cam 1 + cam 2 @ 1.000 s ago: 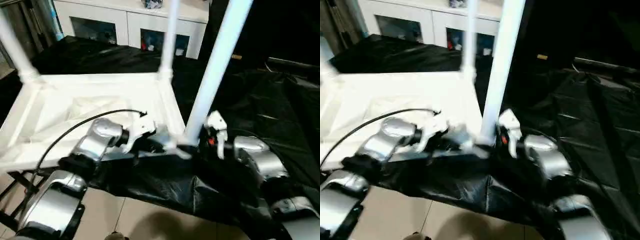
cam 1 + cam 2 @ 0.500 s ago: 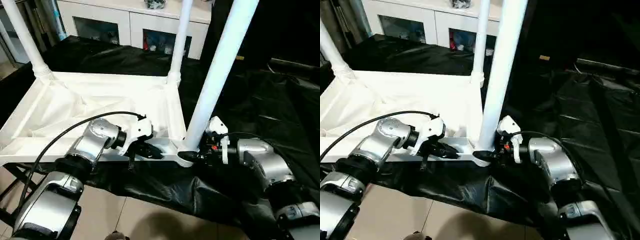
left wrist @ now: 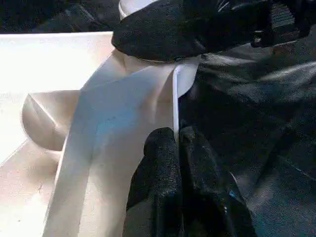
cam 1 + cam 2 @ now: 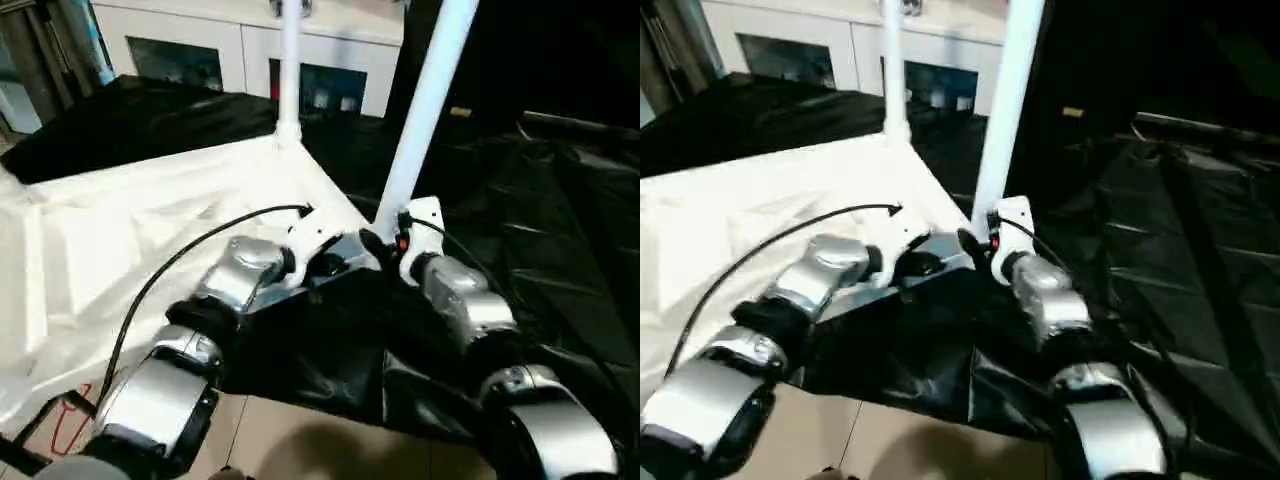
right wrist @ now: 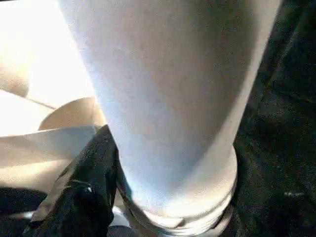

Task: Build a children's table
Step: Rotate leg to tighten

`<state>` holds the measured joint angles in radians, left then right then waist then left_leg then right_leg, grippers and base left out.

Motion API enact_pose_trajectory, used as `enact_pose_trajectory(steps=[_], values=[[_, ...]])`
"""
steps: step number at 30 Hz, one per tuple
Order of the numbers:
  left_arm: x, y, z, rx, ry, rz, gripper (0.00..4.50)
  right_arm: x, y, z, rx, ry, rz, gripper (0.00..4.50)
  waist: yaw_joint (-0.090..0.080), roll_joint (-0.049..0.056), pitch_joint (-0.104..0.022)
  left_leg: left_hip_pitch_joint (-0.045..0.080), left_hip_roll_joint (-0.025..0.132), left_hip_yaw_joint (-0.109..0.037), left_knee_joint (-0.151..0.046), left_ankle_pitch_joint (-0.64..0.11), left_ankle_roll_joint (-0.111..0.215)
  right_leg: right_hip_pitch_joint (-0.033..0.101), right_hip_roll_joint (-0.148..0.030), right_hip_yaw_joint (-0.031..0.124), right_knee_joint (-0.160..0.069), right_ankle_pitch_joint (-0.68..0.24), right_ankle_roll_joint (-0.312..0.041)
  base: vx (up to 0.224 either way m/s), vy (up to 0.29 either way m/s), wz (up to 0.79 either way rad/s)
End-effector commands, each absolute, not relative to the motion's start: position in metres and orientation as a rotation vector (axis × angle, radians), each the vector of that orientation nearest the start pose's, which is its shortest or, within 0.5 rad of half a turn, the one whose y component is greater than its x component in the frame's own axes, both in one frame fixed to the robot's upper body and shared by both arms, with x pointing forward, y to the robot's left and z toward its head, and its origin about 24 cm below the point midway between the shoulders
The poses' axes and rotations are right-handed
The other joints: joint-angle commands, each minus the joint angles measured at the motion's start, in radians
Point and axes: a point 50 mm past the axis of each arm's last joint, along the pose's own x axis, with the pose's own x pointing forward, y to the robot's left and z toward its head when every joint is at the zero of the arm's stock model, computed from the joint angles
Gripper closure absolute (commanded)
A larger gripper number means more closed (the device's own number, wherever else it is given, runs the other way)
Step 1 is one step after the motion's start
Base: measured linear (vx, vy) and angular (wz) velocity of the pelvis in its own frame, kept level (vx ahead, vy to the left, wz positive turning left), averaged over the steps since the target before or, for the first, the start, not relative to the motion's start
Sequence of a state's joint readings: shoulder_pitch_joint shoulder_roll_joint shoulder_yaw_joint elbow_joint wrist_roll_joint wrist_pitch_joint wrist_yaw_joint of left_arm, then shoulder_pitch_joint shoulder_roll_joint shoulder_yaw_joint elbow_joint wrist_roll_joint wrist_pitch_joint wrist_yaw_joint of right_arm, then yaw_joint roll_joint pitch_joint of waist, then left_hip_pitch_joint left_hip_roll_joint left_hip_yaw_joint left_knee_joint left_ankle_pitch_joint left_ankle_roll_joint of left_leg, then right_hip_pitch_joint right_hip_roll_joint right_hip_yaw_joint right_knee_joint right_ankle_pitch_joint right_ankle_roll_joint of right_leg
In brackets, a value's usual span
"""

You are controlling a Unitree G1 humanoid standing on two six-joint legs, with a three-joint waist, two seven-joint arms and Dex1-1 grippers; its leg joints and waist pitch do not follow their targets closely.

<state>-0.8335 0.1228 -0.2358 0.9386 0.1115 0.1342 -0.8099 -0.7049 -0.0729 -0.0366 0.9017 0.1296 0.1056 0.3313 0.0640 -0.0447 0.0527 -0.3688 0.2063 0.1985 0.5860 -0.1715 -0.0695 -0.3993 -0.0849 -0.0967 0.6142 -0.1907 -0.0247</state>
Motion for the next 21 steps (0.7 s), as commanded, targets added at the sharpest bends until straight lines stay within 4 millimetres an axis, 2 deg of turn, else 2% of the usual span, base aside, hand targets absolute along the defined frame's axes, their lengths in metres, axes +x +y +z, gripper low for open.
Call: enact_pose_trajectory(steps=[1, 3, 7, 9, 11, 12, 13, 14, 17, 21], values=[[0.357, 0.048, 0.073, 0.357, 0.325, -1.099, 4.50, 0.354, -0.102, 0.022, 0.048, 0.393, 0.442, 1.39, 0.000, 0.003, -0.071, 0.013, 0.032, -0.015, -0.060, -0.142, 0.050, 0.055, -0.071, 0.060, -0.065, -0.073, -0.234, 0.000, 0.000, 0.00], [0.356, 0.048, 0.071, 0.364, 0.324, -1.108, 4.50, 0.355, -0.102, 0.024, 0.074, 0.379, 0.456, 1.04, 0.001, 0.002, -0.070, 0.013, 0.032, -0.014, -0.060, -0.152, 0.054, 0.056, -0.071, 0.060, -0.067, -0.089, -0.231, 0.000, 0.000, 0.00], [0.352, 0.054, 0.068, 0.387, 0.330, -1.168, 4.50, 0.355, -0.103, 0.030, 0.063, 0.338, 0.550, 0.78, 0.002, 0.004, -0.069, 0.014, 0.033, -0.014, -0.060, -0.164, 0.054, 0.055, -0.073, 0.061, -0.070, -0.111, -0.230, 0.000, 0.000, 0.00], [0.349, 0.057, 0.067, 0.394, 0.324, -1.219, 4.50, 0.352, -0.104, 0.033, 0.029, 0.317, 0.654, 0.78, 0.002, 0.006, -0.069, 0.013, 0.034, -0.015, -0.061, -0.161, 0.060, 0.058, -0.071, 0.060, -0.068, -0.097, -0.233, 0.000, 0.000, 0.00], [0.346, 0.060, 0.066, 0.400, 0.328, -1.255, 4.50, 0.348, -0.106, 0.035, -0.004, 0.300, 0.739, 0.78, 0.004, 0.003, -0.071, 0.011, 0.035, -0.015, -0.059, -0.147, 0.075, 0.060, -0.072, 0.061, -0.064, -0.061, -0.238, 0.000, 0.000, 0.00], [0.344, 0.061, 0.065, 0.404, 0.326, -1.276, 4.50, 0.346, -0.107, 0.036, -0.020, 0.292, 0.778, 0.78, 0.006, 0.006, -0.070, 0.012, 0.036, -0.016, -0.059, -0.146, 0.078, 0.060, -0.073, 0.060, -0.064, -0.057, -0.240, 0.000, 0.000, 0.00], [0.339, 0.066, 0.063, 0.402, 0.342, -1.332, 4.50, 0.339, -0.111, 0.037, -0.057, 0.285, 0.891, 0.78, 0.006, 0.002, -0.070, 0.010, 0.035, -0.015, -0.058, -0.144, 0.085, 0.061, -0.072, 0.060, -0.063, -0.048, -0.241, 0.000, 0.000, 0.00], [0.339, 0.066, 0.063, 0.402, 0.342, -1.332, 4.50, 0.339, -0.111, 0.037, -0.057, 0.285, 0.891, 0.78, 0.008, 0.003, -0.071, 0.011, 0.035, -0.015, -0.057, -0.143, 0.090, 0.062, -0.071, 0.060, -0.062, -0.045, -0.243, 0.000, 0.000, 0.00], [0.331, 0.076, 0.062, 0.404, 0.348, -1.437, 4.50, 0.326, -0.122, 0.041, -0.082, 0.293, 1.063, 0.78, 0.017, 0.004, -0.064, 0.012, 0.039, -0.013, -0.060, -0.184, 0.088, 0.060, -0.069, 0.059, -0.071, -0.121, -0.230, 0.000, 0.000, 0.00], [0.329, 0.085, 0.062, 0.412, 0.360, -1.479, 4.50, 0.317, -0.129, 0.043, -0.090, 0.316, 1.164, 0.78, 0.024, 0.004, -0.064, 0.016, 0.042, -0.014, -0.062, -0.208, 0.066, 0.054, -0.070, 0.059, -0.074, -0.171, -0.220, 0.000, 0.000, 0.00]])
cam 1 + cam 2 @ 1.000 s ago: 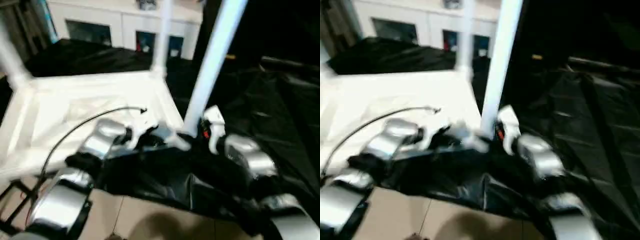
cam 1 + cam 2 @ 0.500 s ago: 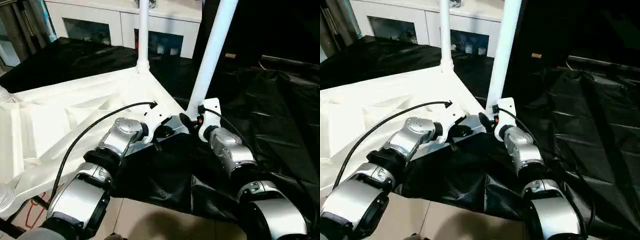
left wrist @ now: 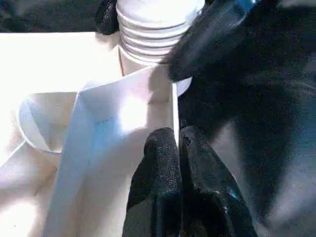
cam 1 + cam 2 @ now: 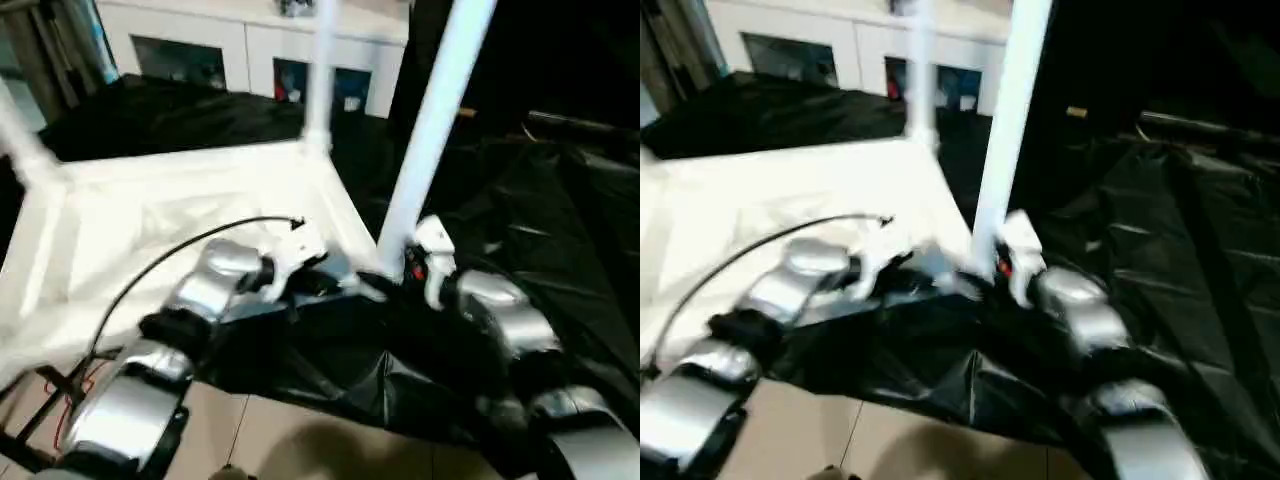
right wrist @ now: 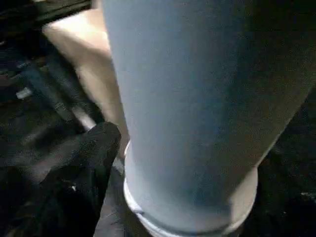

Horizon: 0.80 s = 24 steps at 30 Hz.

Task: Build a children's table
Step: Rotate leg to tighten

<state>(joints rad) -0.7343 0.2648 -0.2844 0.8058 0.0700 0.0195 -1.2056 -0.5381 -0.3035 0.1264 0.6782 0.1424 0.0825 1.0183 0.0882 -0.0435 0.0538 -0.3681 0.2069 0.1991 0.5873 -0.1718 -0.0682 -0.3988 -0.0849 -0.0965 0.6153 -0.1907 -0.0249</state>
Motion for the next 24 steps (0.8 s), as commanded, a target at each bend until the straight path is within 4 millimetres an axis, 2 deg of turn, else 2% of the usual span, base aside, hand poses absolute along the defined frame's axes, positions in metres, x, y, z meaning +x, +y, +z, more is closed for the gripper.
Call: enact_pose_trajectory(steps=[1, 4, 6, 9, 11, 15, 18, 22, 24], values=[[0.327, 0.089, 0.062, 0.416, 0.365, -1.497, 4.50, 0.314, -0.132, 0.044, -0.105, 0.325, 1.203, 0.78, 0.001, 0.003, -0.065, 0.015, 0.041, -0.015, -0.064, -0.205, 0.060, 0.053, -0.070, 0.059, -0.075, -0.172, -0.218, 0.000, 0.000, 0.00], [0.323, 0.102, 0.063, 0.414, 0.404, -1.561, 4.50, 0.305, -0.137, 0.046, -0.098, 0.354, 1.279, 0.78, 0.005, 0.001, -0.066, 0.013, 0.041, -0.015, -0.063, -0.193, 0.059, 0.055, -0.072, 0.060, -0.072, -0.163, -0.215, 0.000, 0.000, 0.00], [0.321, 0.106, 0.063, 0.413, 0.420, -1.578, 4.50, 0.304, -0.137, 0.046, -0.082, 0.360, 1.294, 1.01, 0.004, 0.003, -0.066, 0.012, 0.041, -0.015, -0.064, -0.189, 0.062, 0.052, -0.070, 0.059, -0.071, -0.154, -0.218, 0.000, 0.000, 0.00], [0.321, 0.107, 0.062, 0.412, 0.425, -1.580, 4.50, 0.302, -0.136, 0.047, -0.075, 0.361, 1.300, 1.14, 0.005, 0.005, -0.067, 0.016, 0.041, -0.015, -0.065, -0.194, 0.052, 0.050, -0.071, 0.059, -0.071, -0.156, -0.222, 0.000, 0.000, 0.00], [0.322, 0.108, 0.062, 0.411, 0.421, -1.562, 4.50, 0.301, -0.134, 0.046, -0.071, 0.364, 1.301, 1.46, 0.006, 0.005, -0.066, 0.015, 0.041, -0.015, -0.065, -0.200, 0.045, 0.050, -0.072, 0.059, -0.072, -0.164, -0.222, 0.000, 0.000, 0.00], [0.326, 0.104, 0.063, 0.401, 0.406, -1.508, 4.50, 0.304, -0.130, 0.042, -0.051, 0.359, 1.245, 1.61, 0.004, 0.002, -0.065, 0.015, 0.039, -0.016, -0.066, -0.204, 0.035, 0.049, -0.073, 0.060, -0.075, -0.187, -0.211, 0.000, 0.000, 0.00], [0.335, 0.098, 0.064, 0.390, 0.393, -1.400, 4.50, 0.316, -0.128, 0.036, -0.061, 0.348, 1.061, 1.68, -0.002, 0.001, -0.064, 0.017, 0.037, -0.017, -0.067, -0.216, 0.021, 0.046, -0.074, 0.060, -0.080, -0.224, -0.200, 0.000, 0.000, 0.00], [0.351, 0.086, 0.067, 0.389, 0.377, -1.221, 4.50, 0.336, -0.128, 0.024, -0.032, 0.389, 0.737, 1.71, -0.017, 0.002, -0.063, 0.019, 0.032, -0.021, -0.068, -0.238, -0.014, 0.043, -0.075, 0.059, -0.089, -0.321, -0.175, 0.000, 0.000, 0.00], [0.355, 0.080, 0.068, 0.381, 0.374, -1.164, 4.50, 0.340, -0.125, 0.021, 0.000, 0.397, 0.649, 1.72, -0.019, 0.003, -0.065, 0.017, 0.033, -0.021, -0.067, -0.230, -0.007, 0.046, -0.075, 0.059, -0.090, -0.301, -0.172, 0.000, 0.000, 0.00]])
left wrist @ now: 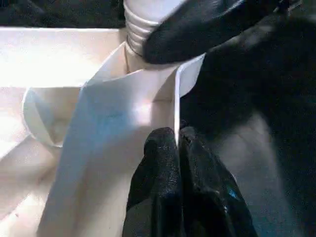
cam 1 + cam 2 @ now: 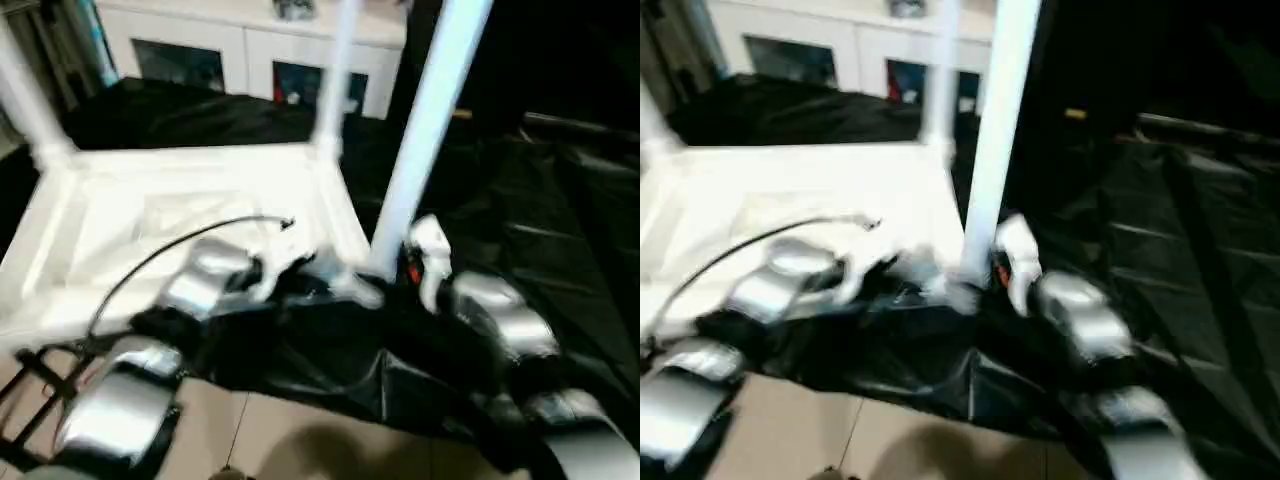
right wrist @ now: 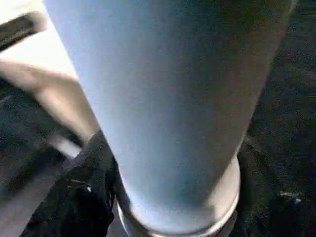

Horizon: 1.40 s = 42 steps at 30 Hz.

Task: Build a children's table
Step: Rotate leg to tighten

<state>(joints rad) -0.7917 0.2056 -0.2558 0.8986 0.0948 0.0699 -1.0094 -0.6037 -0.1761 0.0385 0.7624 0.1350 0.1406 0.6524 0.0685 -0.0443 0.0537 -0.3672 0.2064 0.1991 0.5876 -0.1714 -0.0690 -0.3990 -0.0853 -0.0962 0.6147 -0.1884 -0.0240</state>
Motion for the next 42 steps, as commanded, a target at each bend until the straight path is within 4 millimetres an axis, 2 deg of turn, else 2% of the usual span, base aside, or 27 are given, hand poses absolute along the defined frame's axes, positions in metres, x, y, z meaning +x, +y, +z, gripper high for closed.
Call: enact_pose_trajectory(steps=[1, 2, 3, 4, 6, 8, 10, 13, 15, 21, 22, 23, 25, 30, 33, 35, 37, 42], values=[[0.358, 0.074, 0.069, 0.367, 0.368, -1.117, 4.50, 0.343, -0.121, 0.020, 0.019, 0.403, 0.585, 1.73, 0.000, 0.007, -0.066, 0.016, 0.034, -0.021, -0.067, -0.218, -0.001, 0.046, -0.075, 0.061, -0.085, -0.263, -0.181, 0.000, 0.000, 0.00], [0.359, 0.071, 0.069, 0.363, 0.364, -1.099, 4.50, 0.344, -0.118, 0.019, 0.018, 0.404, 0.567, 1.73, -0.004, 0.005, -0.069, 0.013, 0.032, -0.020, -0.066, -0.197, 0.005, 0.048, -0.071, 0.060, -0.079, -0.216, -0.192, 0.000, 0.000, 0.00], [0.359, 0.071, 0.069, 0.363, 0.364, -1.099, 4.50, 0.344, -0.118, 0.019, 0.018, 0.404, 0.567, 1.73, -0.004, 0.005, -0.069, 0.013, 0.032, -0.020, -0.066, -0.197, 0.005, 0.048, -0.071, 0.060, -0.079, -0.216, -0.192, 0.000, 0.000, 0.00], [0.360, 0.068, 0.070, 0.357, 0.361, -1.084, 4.50, 0.345, -0.115, 0.018, 0.017, 0.407, 0.549, 1.73, -0.003, 0.005, -0.071, 0.012, 0.032, -0.018, -0.063, -0.170, 0.022, 0.051, -0.070, 0.060, -0.074, -0.152, -0.210, 0.000, 0.000, 0.00], [0.361, 0.059, 0.071, 0.345, 0.348, -1.068, 4.50, 0.347, -0.103, 0.018, 0.026, 0.402, 0.525, 1.73, -0.005, 0.008, -0.072, 0.010, 0.031, -0.018, -0.063, -0.154, 0.034, 0.053, -0.068, 0.060, -0.069, -0.107, -0.223, 0.000, 0.000, 0.00], [0.360, 0.053, 0.070, 0.350, 0.341, -1.071, 4.50, 0.349, -0.096, 0.019, 0.030, 0.388, 0.524, 1.73, -0.004, 0.009, -0.071, 0.013, 0.031, -0.016, -0.063, -0.162, 0.039, 0.053, -0.070, 0.059, -0.070, -0.103, -0.232, 0.000, 0.000, 0.00], [0.358, 0.051, 0.068, 0.355, 0.335, -1.094, 4.50, 0.351, -0.092, 0.022, 0.073, 0.373, 0.535, 1.18, -0.005, 0.008, -0.070, 0.013, 0.031, -0.015, -0.063, -0.177, 0.041, 0.054, -0.071, 0.060, -0.073, -0.121, -0.231, 0.000, 0.000, 0.00], [0.356, 0.053, 0.067, 0.363, 0.330, -1.139, 4.50, 0.352, -0.093, 0.026, 0.075, 0.356, 0.573, 0.94, -0.004, 0.007, -0.069, 0.013, 0.033, -0.016, -0.064, -0.191, 0.045, 0.054, -0.071, 0.059, -0.076, -0.148, -0.225, 0.000, 0.000, 0.00], [0.353, 0.054, 0.067, 0.366, 0.322, -1.178, 4.50, 0.351, -0.095, 0.028, 0.066, 0.344, 0.606, 0.69, -0.004, 0.007, -0.070, 0.012, 0.033, -0.017, -0.064, -0.183, 0.048, 0.055, -0.071, 0.060, -0.073, -0.131, -0.226, 0.000, 0.000, 0.00], [0.343, 0.065, 0.064, 0.377, 0.333, -1.330, 4.50, 0.340, -0.101, 0.036, 0.041, 0.291, 0.857, 0.69, 0.000, 0.005, -0.073, 0.008, 0.035, -0.016, -0.060, -0.137, 0.093, 0.062, -0.072, 0.060, -0.062, -0.031, -0.253, 0.000, 0.000, 0.00], [0.339, 0.070, 0.064, 0.379, 0.330, -1.393, 4.50, 0.334, -0.107, 0.038, 0.032, 0.289, 0.953, 0.69, 0.000, 0.013, -0.071, 0.009, 0.036, -0.016, -0.061, -0.144, 0.093, 0.060, -0.072, 0.060, -0.062, -0.038, -0.258, 0.000, 0.000, 0.00], [0.338, 0.070, 0.064, 0.379, 0.330, -1.396, 4.50, 0.333, -0.108, 0.038, 0.031, 0.289, 0.959, 0.69, 0.002, 0.010, -0.068, 0.010, 0.035, -0.015, -0.062, -0.156, 0.095, 0.061, -0.069, 0.057, -0.067, -0.054, -0.255, 0.000, 0.000, 0.00], [0.334, 0.077, 0.064, 0.386, 0.334, -1.453, 4.50, 0.325, -0.114, 0.040, 0.023, 0.293, 1.062, 0.69, 0.011, 0.012, -0.066, 0.012, 0.040, -0.013, -0.063, -0.189, 0.090, 0.060, -0.070, 0.058, -0.071, -0.103, -0.246, 0.000, 0.000, 0.00], [0.332, 0.088, 0.063, 0.402, 0.360, -1.498, 4.50, 0.311, -0.126, 0.041, -0.016, 0.319, 1.198, 0.69, 0.022, 0.014, -0.064, 0.016, 0.041, -0.014, -0.066, -0.228, 0.050, 0.053, -0.071, 0.059, -0.079, -0.194, -0.224, 0.000, 0.000, 0.00], [0.329, 0.098, 0.062, 0.408, 0.389, -1.529, 4.50, 0.303, -0.133, 0.041, -0.018, 0.367, 1.276, 0.93, 0.027, 0.013, -0.065, 0.015, 0.041, -0.015, -0.067, -0.214, 0.052, 0.054, -0.070, 0.059, -0.076, -0.173, -0.221, 0.000, 0.000, 0.00], [0.328, 0.100, 0.062, 0.408, 0.400, -1.544, 4.50, 0.300, -0.134, 0.042, -0.016, 0.381, 1.300, 0.93, 0.028, 0.014, -0.065, 0.014, 0.042, -0.016, -0.066, -0.209, 0.053, 0.053, -0.071, 0.059, -0.075, -0.165, -0.224, 0.000, 0.000, 0.00], [0.327, 0.102, 0.062, 0.405, 0.408, -1.556, 4.50, 0.298, -0.134, 0.042, -0.016, 0.389, 1.315, 1.23, 0.032, 0.015, -0.065, 0.016, 0.042, -0.016, -0.067, -0.209, 0.048, 0.052, -0.072, 0.059, -0.075, -0.167, -0.223, 0.000, 0.000, 0.00], [0.329, 0.100, 0.062, 0.400, 0.407, -1.531, 4.50, 0.299, -0.129, 0.039, -0.007, 0.387, 1.285, 1.52, 0.032, 0.015, -0.066, 0.015, 0.041, -0.016, -0.067, -0.212, 0.038, 0.051, -0.073, 0.058, -0.075, -0.170, -0.224, 0.000, 0.000, 0.00]])
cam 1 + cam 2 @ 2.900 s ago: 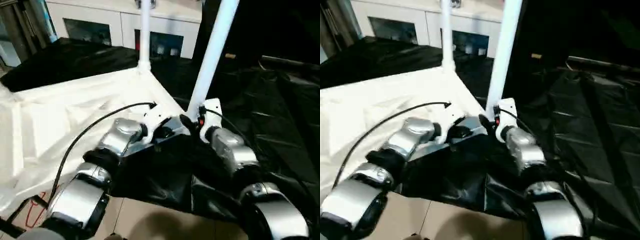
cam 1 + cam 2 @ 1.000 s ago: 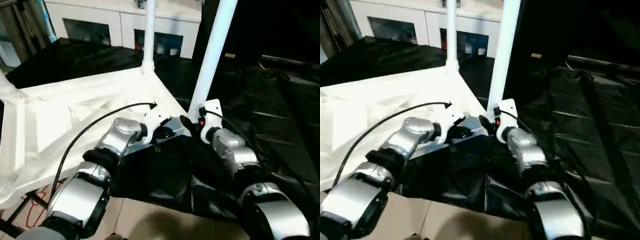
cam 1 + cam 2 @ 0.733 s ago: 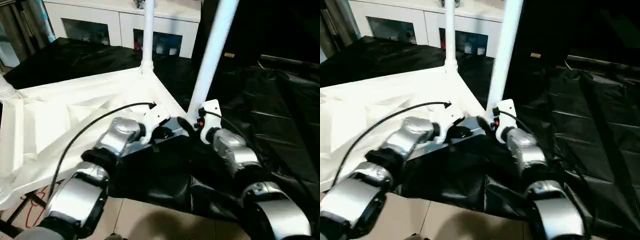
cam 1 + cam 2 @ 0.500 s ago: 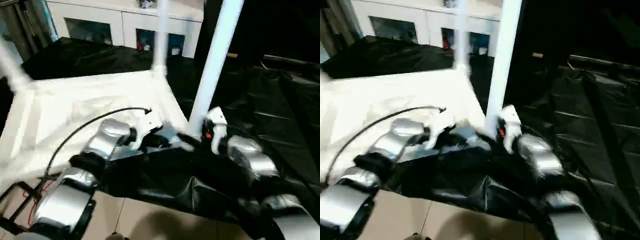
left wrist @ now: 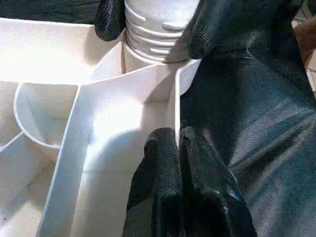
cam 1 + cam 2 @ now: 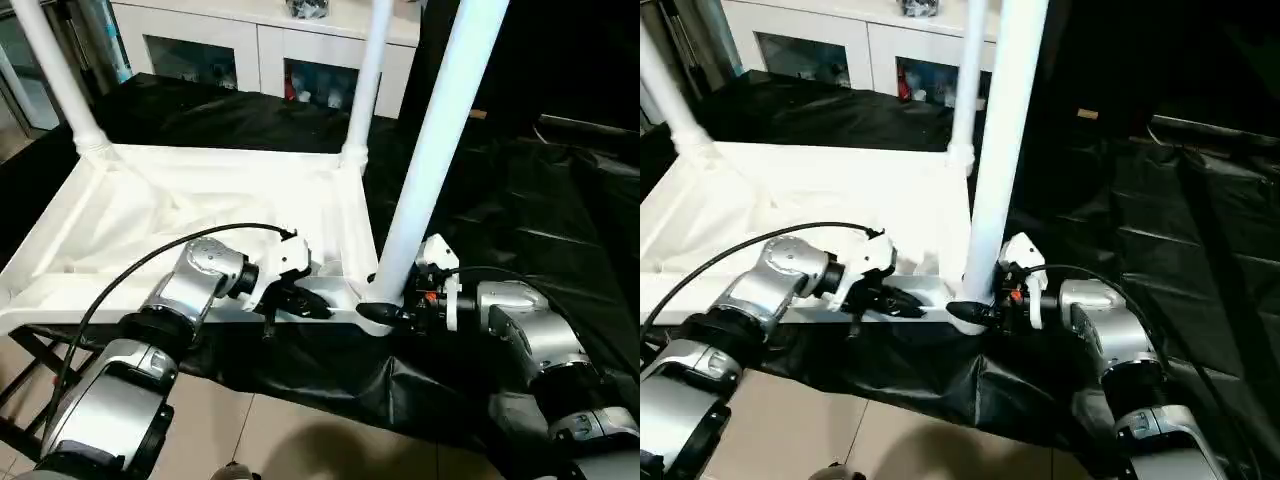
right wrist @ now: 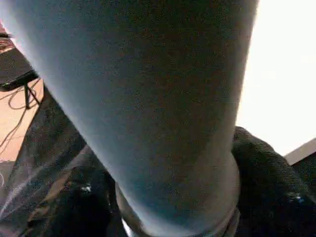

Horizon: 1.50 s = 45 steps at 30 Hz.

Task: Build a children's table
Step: Rotate leg to tighten

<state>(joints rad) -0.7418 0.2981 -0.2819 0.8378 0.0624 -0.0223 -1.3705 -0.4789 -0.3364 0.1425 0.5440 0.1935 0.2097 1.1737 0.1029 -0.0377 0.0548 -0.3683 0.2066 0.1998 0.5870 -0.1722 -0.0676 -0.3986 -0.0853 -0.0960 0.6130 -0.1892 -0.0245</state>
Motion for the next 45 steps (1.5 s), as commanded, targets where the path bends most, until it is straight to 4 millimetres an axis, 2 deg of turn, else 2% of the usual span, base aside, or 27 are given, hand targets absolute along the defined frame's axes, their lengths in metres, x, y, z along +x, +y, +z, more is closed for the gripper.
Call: enact_pose_trajectory(steps=[1, 4, 5, 7, 8, 9, 10, 12, 15, 16, 17, 18, 19, 20, 21, 25, 27, 32, 33, 34, 35, 40, 42, 45], values=[[0.330, 0.099, 0.062, 0.395, 0.403, -1.518, 4.50, 0.300, -0.128, 0.039, -0.003, 0.385, 1.267, 1.60, -0.003, 0.008, -0.067, 0.017, 0.041, -0.017, -0.067, -0.213, 0.035, 0.050, -0.073, 0.058, -0.074, -0.173, -0.223, 0.000, 0.000, 0.00], [0.335, 0.094, 0.064, 0.380, 0.383, -1.456, 4.50, 0.306, -0.126, 0.035, -0.001, 0.383, 1.184, 1.68, -0.006, 0.006, -0.064, 0.019, 0.039, -0.018, -0.068, -0.231, 0.022, 0.047, -0.075, 0.059, -0.081, -0.226, -0.208, 0.000, 0.000, 0.00], [0.340, 0.089, 0.065, 0.368, 0.373, -1.399, 4.50, 0.312, -0.125, 0.032, -0.009, 0.393, 1.088, 1.70, -0.009, 0.005, -0.063, 0.020, 0.038, -0.019, -0.069, -0.242, 0.014, 0.046, -0.076, 0.059, -0.085, -0.255, -0.201, 0.000, 0.000, 0.00], [0.340, 0.089, 0.065, 0.367, 0.372, -1.397, 4.50, 0.313, -0.125, 0.031, -0.010, 0.394, 1.085, 1.73, -0.015, 0.004, -0.063, 0.020, 0.035, -0.022, -0.069, -0.252, 0.006, 0.047, -0.077, 0.057, -0.090, -0.305, -0.186, 0.000, 0.000, 0.00], [0.348, 0.081, 0.067, 0.365, 0.367, -1.292, 4.50, 0.327, -0.125, 0.026, 0.006, 0.395, 0.870, 1.73, -0.018, 0.005, -0.062, 0.020, 0.037, -0.021, -0.070, -0.253, 0.006, 0.043, -0.077, 0.059, -0.091, -0.309, -0.182, 0.000, 0.000, 0.00], [0.351, 0.078, 0.067, 0.366, 0.368, -1.252, 4.50, 0.333, -0.125, 0.024, 0.020, 0.396, 0.787, 1.73, -0.024, 0.010, -0.059, 0.022, 0.037, -0.021, -0.071, -0.267, -0.003, 0.036, -0.076, 0.060, -0.092, -0.325, -0.184, 0.000, 0.000, 0.00], [0.354, 0.074, 0.068, 0.361, 0.366, -1.210, 4.50, 0.338, -0.125, 0.023, 0.051, 0.400, 0.688, 1.73, -0.028, 0.006, -0.061, 0.023, 0.033, -0.025, -0.070, -0.277, -0.019, 0.042, -0.077, 0.057, -0.096, -0.365, -0.173, 0.000, 0.000, 0.00], [0.356, 0.071, 0.069, 0.356, 0.366, -1.187, 4.50, 0.341, -0.125, 0.021, 0.072, 0.405, 0.633, 1.74, -0.030, 0.007, -0.064, 0.018, 0.033, -0.025, -0.071, -0.248, -0.018, 0.045, -0.076, 0.057, -0.093, -0.329, -0.169, 0.000, 0.000, 0.00], [0.360, 0.061, 0.071, 0.347, 0.358, -1.117, 4.50, 0.348, -0.118, 0.020, 0.132, 0.400, 0.512, 1.75, -0.035, 0.009, -0.071, 0.018, 0.032, -0.020, -0.066, -0.207, 0.000, 0.045, -0.072, 0.060, -0.081, -0.202, -0.202, 0.000, 0.000, 0.00], [0.361, 0.059, 0.072, 0.345, 0.356, -1.107, 4.50, 0.348, -0.115, 0.021, 0.139, 0.395, 0.502, 1.75, -0.036, 0.009, -0.073, 0.012, 0.031, -0.020, -0.065, -0.182, 0.013, 0.053, -0.071, 0.060, -0.073, -0.145, -0.215, 0.000, 0.000, 0.00], [0.362, 0.054, 0.073, 0.341, 0.349, -1.096, 4.50, 0.349, -0.111, 0.021, 0.138, 0.385, 0.498, 1.75, -0.037, 0.009, -0.075, 0.013, 0.030, -0.019, -0.063, -0.158, 0.027, 0.053, -0.069, 0.059, -0.068, -0.089, -0.229, 0.000, 0.000, 0.00], [0.362, 0.053, 0.073, 0.337, 0.347, -1.097, 4.50, 0.349, -0.108, 0.022, 0.130, 0.379, 0.502, 1.75, -0.037, 0.009, -0.075, 0.013, 0.030, -0.019, -0.063, -0.158, 0.027, 0.053, -0.069, 0.059, -0.068, -0.089, -0.229, 0.000, 0.000, 0.00], [0.361, 0.050, 0.074, 0.338, 0.340, -1.100, 4.50, 0.349, -0.105, 0.022, 0.128, 0.370, 0.521, 1.40, -0.035, 0.009, -0.076, 0.012, 0.030, -0.017, -0.060, -0.138, 0.049, 0.056, -0.069, 0.059, -0.063, -0.039, -0.246, 0.000, 0.000, 0.00], [0.361, 0.048, 0.073, 0.339, 0.337, -1.107, 4.50, 0.349, -0.101, 0.023, 0.140, 0.360, 0.544, 1.40, -0.035, 0.010, -0.075, 0.012, 0.030, -0.017, -0.060, -0.136, 0.060, 0.057, -0.070, 0.059, -0.063, -0.026, -0.254, 0.000, 0.000, 0.00], [0.361, 0.048, 0.073, 0.339, 0.336, -1.109, 4.50, 0.349, -0.101, 0.023, 0.144, 0.359, 0.548, 1.19, -0.035, 0.010, -0.075, 0.011, 0.031, -0.017, -0.061, -0.138, 0.064, 0.057, -0.070, 0.058, -0.063, -0.028, -0.256, 0.000, 0.000, 0.00], [0.359, 0.049, 0.072, 0.348, 0.335, -1.127, 4.50, 0.349, -0.099, 0.025, 0.137, 0.349, 0.583, 0.86, -0.037, 0.010, -0.069, 0.015, 0.032, -0.017, -0.064, -0.193, 0.052, 0.056, -0.072, 0.058, -0.075, -0.123, -0.243, 0.000, 0.000, 0.00], [0.356, 0.054, 0.070, 0.354, 0.335, -1.182, 4.50, 0.347, -0.099, 0.029, 0.111, 0.327, 0.668, 0.86, -0.036, 0.008, -0.070, 0.014, 0.031, -0.018, -0.063, -0.201, 0.052, 0.059, -0.072, 0.058, -0.077, -0.141, -0.235, 0.000, 0.000, 0.00], [0.346, 0.066, 0.066, 0.370, 0.334, -1.314, 4.50, 0.334, -0.105, 0.036, 0.068, 0.285, 0.914, 0.86, -0.033, 0.008, -0.072, 0.011, 0.034, -0.018, -0.061, -0.159, 0.084, 0.063, -0.071, 0.058, -0.066, -0.045, -0.253, 0.000, 0.000, 0.00], [0.346, 0.066, 0.066, 0.370, 0.334, -1.314, 4.50, 0.334, -0.105, 0.036, 0.068, 0.285, 0.914, 0.86, -0.033, 0.008, -0.072, 0.011, 0.036, -0.017, -0.061, -0.157, 0.091, 0.062, -0.070, 0.058, -0.063, -0.034, -0.261, 0.000, 0.000, 0.00], [0.345, 0.069, 0.066, 0.370, 0.339, -1.332, 4.50, 0.331, -0.107, 0.037, 0.061, 0.288, 0.952, 0.86, -0.032, 0.010, -0.071, 0.012, 0.037, -0.017, -0.061, -0.159, 0.092, 0.060, -0.070, 0.057, -0.064, -0.038, -0.262, 0.000, 0.000, 0.00], [0.343, 0.071, 0.065, 0.370, 0.338, -1.353, 4.50, 0.328, -0.109, 0.037, 0.054, 0.291, 0.987, 0.86, -0.030, 0.011, -0.068, 0.014, 0.038, -0.015, -0.063, -0.185, 0.082, 0.058, -0.069, 0.056, -0.070, -0.084, -0.261, 0.000, 0.000, 0.00], [0.337, 0.081, 0.063, 0.369, 0.358, -1.431, 4.50, 0.316, -0.119, 0.038, 0.022, 0.324, 1.134, 0.86, -0.018, 0.009, -0.066, 0.017, 0.041, -0.015, -0.065, -0.223, 0.056, 0.053, -0.072, 0.058, -0.076, -0.169, -0.239, 0.000, 0.000, 0.00], [0.335, 0.087, 0.062, 0.377, 0.370, -1.460, 4.50, 0.310, -0.124, 0.037, 0.004, 0.360, 1.203, 0.86, -0.011, 0.007, -0.066, 0.014, 0.039, -0.016, -0.065, -0.209, 0.057, 0.057, -0.071, 0.058, -0.075, -0.160, -0.231, 0.000, 0.000, 0.00], [0.333, 0.095, 0.061, 0.388, 0.392, -1.490, 4.50, 0.302, -0.129, 0.036, -0.010, 0.406, 1.281, 0.86, -0.009, 0.007, -0.067, 0.015, 0.040, -0.016, -0.065, -0.198, 0.061, 0.054, -0.070, 0.057, -0.072, -0.135, -0.235, 0.000, 0.000, 0.00]])
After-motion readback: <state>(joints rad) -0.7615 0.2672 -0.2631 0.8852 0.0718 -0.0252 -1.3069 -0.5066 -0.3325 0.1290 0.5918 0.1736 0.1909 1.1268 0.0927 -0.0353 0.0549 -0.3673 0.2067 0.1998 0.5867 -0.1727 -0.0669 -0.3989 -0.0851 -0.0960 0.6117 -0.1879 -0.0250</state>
